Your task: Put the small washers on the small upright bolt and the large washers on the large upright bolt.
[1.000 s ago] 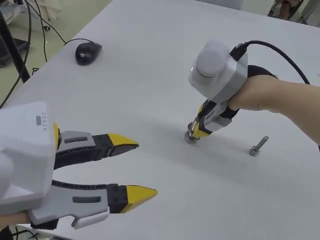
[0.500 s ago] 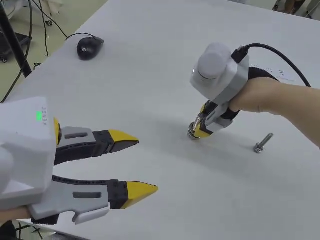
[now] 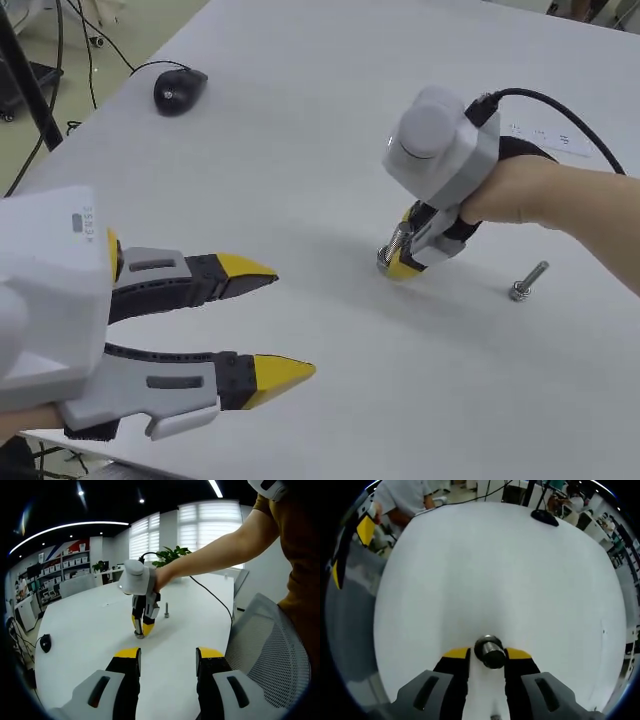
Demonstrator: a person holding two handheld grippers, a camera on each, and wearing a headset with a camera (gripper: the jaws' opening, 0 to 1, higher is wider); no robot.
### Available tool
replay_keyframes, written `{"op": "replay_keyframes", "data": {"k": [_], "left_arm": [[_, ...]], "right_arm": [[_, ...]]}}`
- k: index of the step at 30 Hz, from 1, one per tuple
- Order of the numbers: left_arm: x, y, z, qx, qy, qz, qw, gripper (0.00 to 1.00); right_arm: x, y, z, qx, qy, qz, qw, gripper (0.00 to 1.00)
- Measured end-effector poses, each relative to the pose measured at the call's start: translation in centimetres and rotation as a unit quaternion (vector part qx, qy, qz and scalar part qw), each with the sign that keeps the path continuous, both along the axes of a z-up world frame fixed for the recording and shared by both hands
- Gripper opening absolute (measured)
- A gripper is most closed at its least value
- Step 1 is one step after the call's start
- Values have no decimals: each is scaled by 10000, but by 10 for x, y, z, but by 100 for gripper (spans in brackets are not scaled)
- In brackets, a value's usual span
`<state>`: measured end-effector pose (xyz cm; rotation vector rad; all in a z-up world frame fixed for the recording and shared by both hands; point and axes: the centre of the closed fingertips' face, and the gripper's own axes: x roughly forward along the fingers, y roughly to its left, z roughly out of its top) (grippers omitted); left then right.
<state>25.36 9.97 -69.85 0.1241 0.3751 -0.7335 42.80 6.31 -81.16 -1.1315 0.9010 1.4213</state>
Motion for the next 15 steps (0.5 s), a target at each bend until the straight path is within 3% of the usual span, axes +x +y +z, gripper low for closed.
{"op": "replay_keyframes", "data": {"k": [15], "left_arm": [[2,-6,5,56,-73,-82,9999,43]], "right_arm": [[-10,-10,18,558,57,-477,9973,26]]}}
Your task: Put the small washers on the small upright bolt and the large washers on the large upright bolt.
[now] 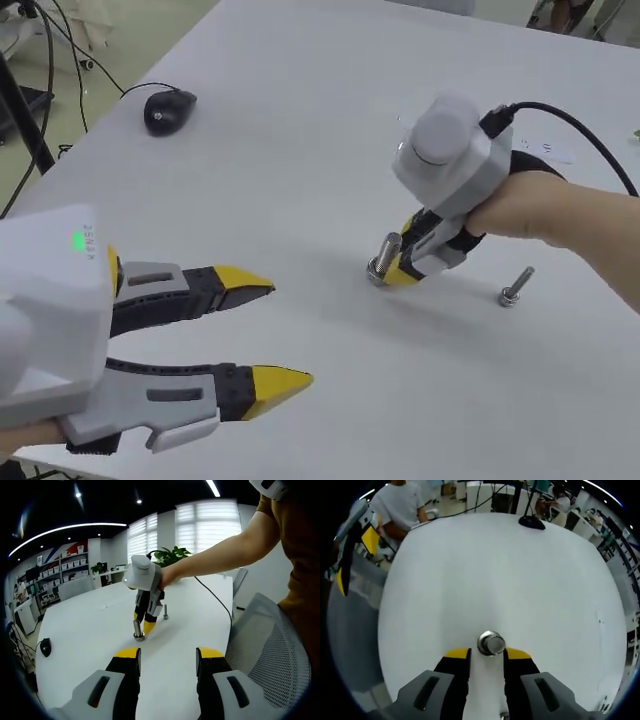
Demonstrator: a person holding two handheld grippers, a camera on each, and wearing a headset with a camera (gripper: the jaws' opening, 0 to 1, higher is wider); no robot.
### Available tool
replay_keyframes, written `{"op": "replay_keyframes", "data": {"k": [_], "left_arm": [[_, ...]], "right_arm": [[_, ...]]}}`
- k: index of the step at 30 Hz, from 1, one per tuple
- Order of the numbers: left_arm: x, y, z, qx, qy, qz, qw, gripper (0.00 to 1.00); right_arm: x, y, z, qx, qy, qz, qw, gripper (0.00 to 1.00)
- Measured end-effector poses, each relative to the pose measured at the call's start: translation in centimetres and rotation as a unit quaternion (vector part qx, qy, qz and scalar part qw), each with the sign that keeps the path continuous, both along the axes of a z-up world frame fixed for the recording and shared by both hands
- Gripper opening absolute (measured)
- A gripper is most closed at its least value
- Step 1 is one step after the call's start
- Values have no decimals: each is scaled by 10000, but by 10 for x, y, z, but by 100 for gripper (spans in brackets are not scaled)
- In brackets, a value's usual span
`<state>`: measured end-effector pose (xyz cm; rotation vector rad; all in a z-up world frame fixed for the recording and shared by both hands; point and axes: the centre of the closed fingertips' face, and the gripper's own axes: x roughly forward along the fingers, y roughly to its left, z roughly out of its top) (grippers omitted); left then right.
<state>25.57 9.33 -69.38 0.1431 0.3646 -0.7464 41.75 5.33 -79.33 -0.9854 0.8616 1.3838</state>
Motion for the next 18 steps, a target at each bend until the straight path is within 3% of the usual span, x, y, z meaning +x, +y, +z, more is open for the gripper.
{"op": "replay_keyframes", "data": {"k": [2,7,11,13,14,15,18], "left_arm": [[0,-1,1,13,-13,-9,10000,43],[-2,-3,4,42,-34,-45,10000,43],[-3,-9,5,85,-42,-118,9999,43],[-3,-11,7,66,-69,-127,9999,43],[-3,-13,7,66,-82,-126,9999,43],[-2,-13,7,76,-86,-117,9999,43],[-3,-15,9,101,-115,-125,9998,43]], "right_arm": [[-5,-3,3,206,169,-192,9995,26],[-10,-20,8,359,112,-318,9988,26],[-16,-28,16,638,29,-426,9970,26],[-21,-32,22,780,-96,-491,9957,26],[-24,-29,29,1044,-199,-438,9934,26],[-28,-29,32,1166,-177,-450,9920,26],[-33,-35,41,1433,-451,-563,9870,26]]}}
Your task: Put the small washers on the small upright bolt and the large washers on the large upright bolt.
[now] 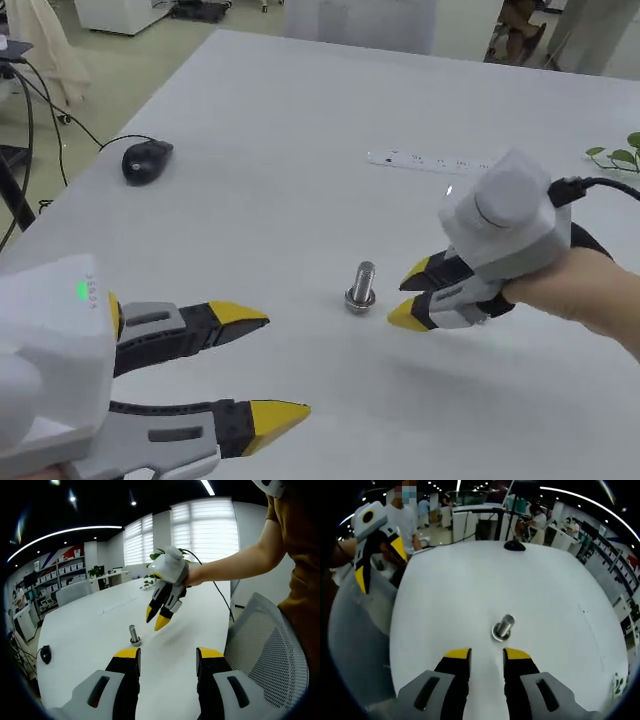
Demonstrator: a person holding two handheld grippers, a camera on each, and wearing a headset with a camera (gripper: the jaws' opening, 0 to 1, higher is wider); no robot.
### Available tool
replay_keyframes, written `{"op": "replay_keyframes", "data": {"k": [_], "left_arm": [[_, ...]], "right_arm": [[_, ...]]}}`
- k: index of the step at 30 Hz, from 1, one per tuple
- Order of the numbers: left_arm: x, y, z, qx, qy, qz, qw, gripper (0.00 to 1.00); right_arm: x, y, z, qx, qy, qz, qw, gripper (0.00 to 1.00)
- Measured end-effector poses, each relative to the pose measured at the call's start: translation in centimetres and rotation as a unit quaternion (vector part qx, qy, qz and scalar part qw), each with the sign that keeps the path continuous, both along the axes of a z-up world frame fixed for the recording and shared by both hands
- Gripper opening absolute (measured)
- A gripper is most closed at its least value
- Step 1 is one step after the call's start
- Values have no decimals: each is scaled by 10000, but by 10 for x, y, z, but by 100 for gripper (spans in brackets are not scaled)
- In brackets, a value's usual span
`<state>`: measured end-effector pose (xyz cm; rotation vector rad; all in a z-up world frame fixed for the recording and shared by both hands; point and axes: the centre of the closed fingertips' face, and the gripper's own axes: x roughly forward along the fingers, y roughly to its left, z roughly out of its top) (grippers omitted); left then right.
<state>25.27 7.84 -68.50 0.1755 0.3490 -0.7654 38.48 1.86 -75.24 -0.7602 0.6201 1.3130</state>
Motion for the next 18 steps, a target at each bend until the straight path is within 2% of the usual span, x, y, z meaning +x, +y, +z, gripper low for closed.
{"op": "replay_keyframes", "data": {"k": [1,2,3,5,7,9,10,11,14,15,18], "left_arm": [[-1,-1,0,-11,4,-12,10000,43],[-1,-2,0,4,4,-18,10000,43],[-2,-2,0,38,7,-25,10000,43],[-3,-3,1,30,-2,-25,10000,43],[-3,-4,2,-4,-12,15,10000,43],[-3,-5,3,-45,-18,51,10000,43],[-3,-6,4,-101,-19,75,9999,43],[-4,-7,5,-190,-16,88,9998,43],[-6,-12,9,-348,-25,94,9993,43],[-7,-13,9,-370,-13,90,9993,43],[-10,-17,12,-529,2,66,9986,43]], "right_arm": [[-5,3,5,282,-52,75,9996,26],[-8,0,6,303,28,-82,9995,26],[-13,-4,7,338,-39,-46,9994,26],[-19,-3,14,671,-231,48,9975,26],[-31,-3,18,960,-42,10,9954,26],[-40,-6,26,1261,-173,27,9919,26],[-46,-7,27,1355,-162,68,9906,26],[-51,-9,28,1411,-63,68,9900,26],[-64,-15,33,1741,38,-6,9847,26],[-70,-17,34,1840,198,-5,9827,27],[-87,-30,36,2266,480,-169,9727,27]]}}
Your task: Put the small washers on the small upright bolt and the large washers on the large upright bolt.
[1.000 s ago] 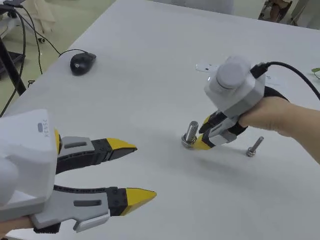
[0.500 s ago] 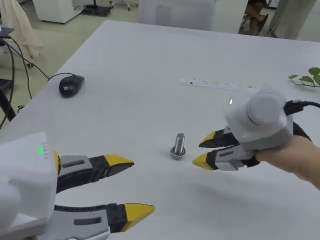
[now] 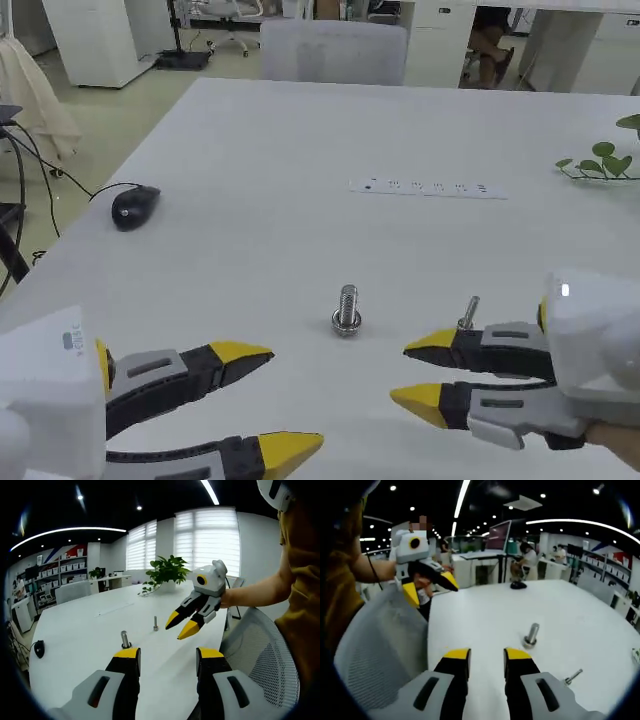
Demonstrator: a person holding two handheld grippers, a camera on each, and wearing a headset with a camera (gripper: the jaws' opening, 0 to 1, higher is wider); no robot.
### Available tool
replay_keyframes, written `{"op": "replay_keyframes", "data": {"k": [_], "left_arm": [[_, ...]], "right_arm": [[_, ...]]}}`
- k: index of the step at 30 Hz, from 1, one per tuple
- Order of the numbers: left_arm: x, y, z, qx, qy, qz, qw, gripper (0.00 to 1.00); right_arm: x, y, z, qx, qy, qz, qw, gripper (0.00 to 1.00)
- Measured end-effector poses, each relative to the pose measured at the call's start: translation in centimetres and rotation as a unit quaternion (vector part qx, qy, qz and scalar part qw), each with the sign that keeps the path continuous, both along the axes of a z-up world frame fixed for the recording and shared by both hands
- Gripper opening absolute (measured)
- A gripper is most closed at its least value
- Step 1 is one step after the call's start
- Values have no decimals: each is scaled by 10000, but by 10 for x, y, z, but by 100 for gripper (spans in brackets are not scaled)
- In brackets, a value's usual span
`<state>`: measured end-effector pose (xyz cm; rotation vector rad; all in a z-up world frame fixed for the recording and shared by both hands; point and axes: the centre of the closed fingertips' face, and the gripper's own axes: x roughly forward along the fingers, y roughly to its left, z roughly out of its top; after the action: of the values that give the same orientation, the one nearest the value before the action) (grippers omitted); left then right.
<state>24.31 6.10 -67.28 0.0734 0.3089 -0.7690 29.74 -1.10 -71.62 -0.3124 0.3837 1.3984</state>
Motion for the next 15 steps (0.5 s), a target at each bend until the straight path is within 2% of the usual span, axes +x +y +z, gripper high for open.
{"op": "replay_keyframes", "data": {"k": [2,5,7,9,12,15], "left_arm": [[-3,-2,3,-113,9,-8,9999,44],[-6,-5,9,-336,25,-3,9994,46],[-9,-6,10,-366,19,25,9993,47],[-12,-8,10,-391,28,-4,9992,47],[-18,-12,12,-385,38,-78,9992,50],[-23,-16,17,-573,41,-126,9983,53]], "right_arm": [[-9,-13,-3,128,191,-223,9995,31],[-21,-30,-3,107,142,-341,9993,37],[-24,-38,5,126,-9,-395,9991,41],[-21,-43,19,304,-235,-484,9981,43],[-25,-52,28,424,-254,-505,9975,45],[-30,-62,26,386,-197,-576,9974,47]]}}
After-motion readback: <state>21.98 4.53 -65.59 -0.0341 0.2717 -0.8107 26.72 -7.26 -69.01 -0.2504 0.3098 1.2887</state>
